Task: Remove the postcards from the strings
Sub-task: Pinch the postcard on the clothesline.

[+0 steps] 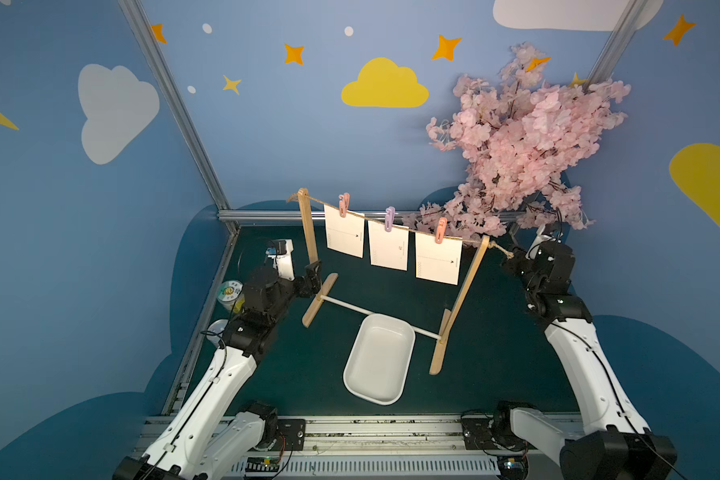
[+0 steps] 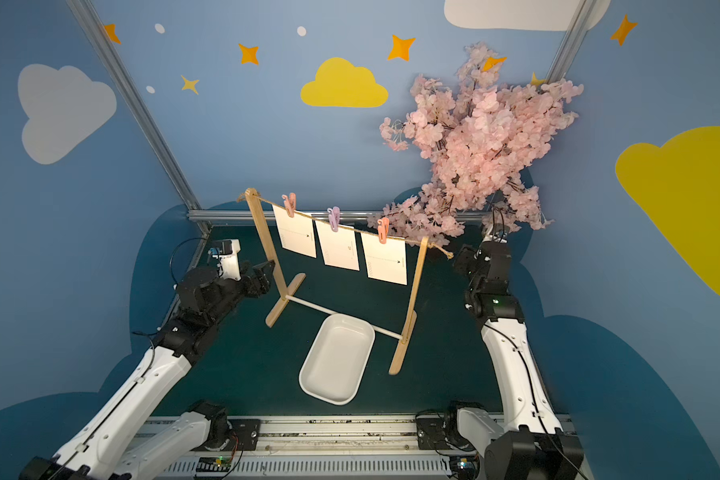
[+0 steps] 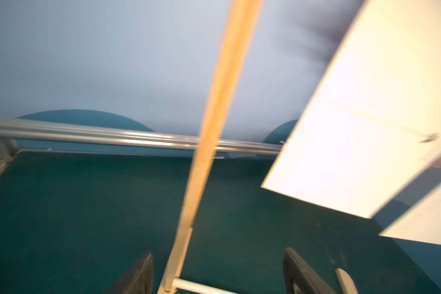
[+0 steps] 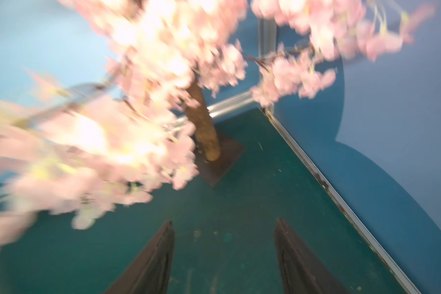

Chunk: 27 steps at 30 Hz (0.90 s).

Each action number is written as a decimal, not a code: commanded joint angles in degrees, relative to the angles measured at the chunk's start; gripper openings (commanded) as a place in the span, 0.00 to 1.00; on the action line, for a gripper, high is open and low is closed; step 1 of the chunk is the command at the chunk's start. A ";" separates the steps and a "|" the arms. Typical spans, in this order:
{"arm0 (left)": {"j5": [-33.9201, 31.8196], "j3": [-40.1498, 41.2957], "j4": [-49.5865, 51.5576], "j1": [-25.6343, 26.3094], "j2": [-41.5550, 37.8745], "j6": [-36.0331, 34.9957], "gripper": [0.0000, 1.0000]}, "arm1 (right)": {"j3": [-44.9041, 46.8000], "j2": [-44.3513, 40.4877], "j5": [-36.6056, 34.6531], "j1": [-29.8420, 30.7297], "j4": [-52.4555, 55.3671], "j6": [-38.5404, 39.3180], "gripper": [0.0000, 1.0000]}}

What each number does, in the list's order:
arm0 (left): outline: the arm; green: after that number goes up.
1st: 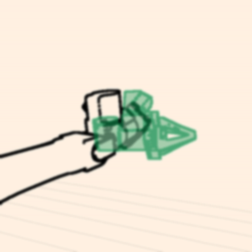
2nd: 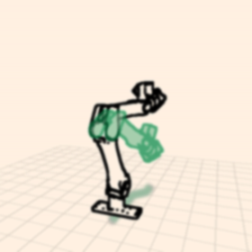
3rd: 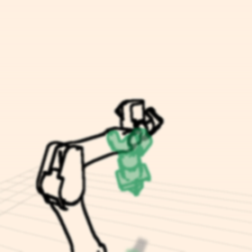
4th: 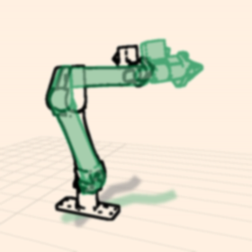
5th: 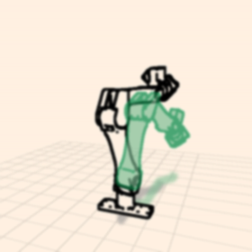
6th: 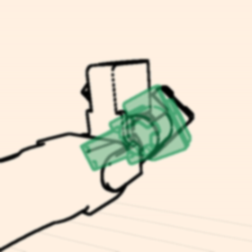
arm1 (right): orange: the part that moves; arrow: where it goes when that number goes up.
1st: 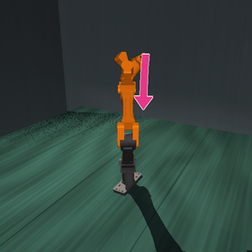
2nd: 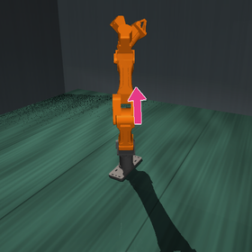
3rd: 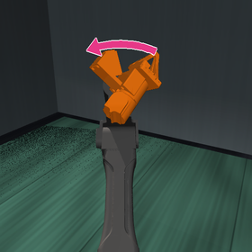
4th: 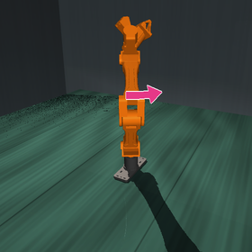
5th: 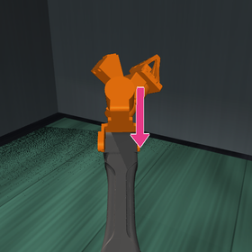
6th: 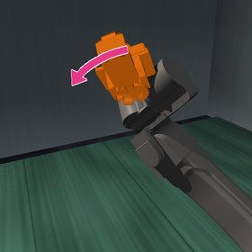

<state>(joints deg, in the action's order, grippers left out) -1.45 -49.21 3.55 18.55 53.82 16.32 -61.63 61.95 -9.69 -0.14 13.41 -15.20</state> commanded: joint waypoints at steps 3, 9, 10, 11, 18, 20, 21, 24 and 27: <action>5.17 -7.26 6.53 6.33 4.07 -0.91 0.79 | -10.02 -1.05 7.62 1.78 7.58 1.78 0.64; 11.41 -10.90 0.69 11.67 9.40 -1.73 0.79 | -21.27 -0.04 12.84 5.93 14.03 5.74 0.65; 12.21 -12.15 0.71 12.29 10.62 -1.77 0.79 | -23.38 0.22 13.93 6.56 15.62 6.40 0.65; 13.41 -13.60 0.78 13.00 12.07 -1.67 0.79 | -25.16 0.34 14.98 7.24 16.87 7.08 0.66; 19.93 -19.70 -1.63 17.00 18.66 -1.80 0.79 | -34.57 2.70 24.46 11.35 21.38 8.12 0.68; 20.84 -21.19 -1.62 18.24 20.00 -2.22 0.79 | -36.82 3.66 26.32 12.42 22.45 8.25 0.68; 21.04 -21.77 -1.62 18.87 20.50 -2.49 0.79 | -37.67 3.94 27.06 12.94 22.89 8.32 0.68; 20.85 -23.55 -1.97 20.72 22.52 -3.11 0.79 | -39.28 4.94 29.64 14.75 22.79 8.35 0.69; 19.16 -25.98 -1.47 22.75 25.33 -3.79 0.79 | -40.78 6.38 30.59 16.79 22.85 8.43 0.70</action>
<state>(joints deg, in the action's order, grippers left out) 17.85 -72.99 2.74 39.86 77.34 14.09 -100.51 67.20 17.67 15.31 34.92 -7.40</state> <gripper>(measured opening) 0.794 0.694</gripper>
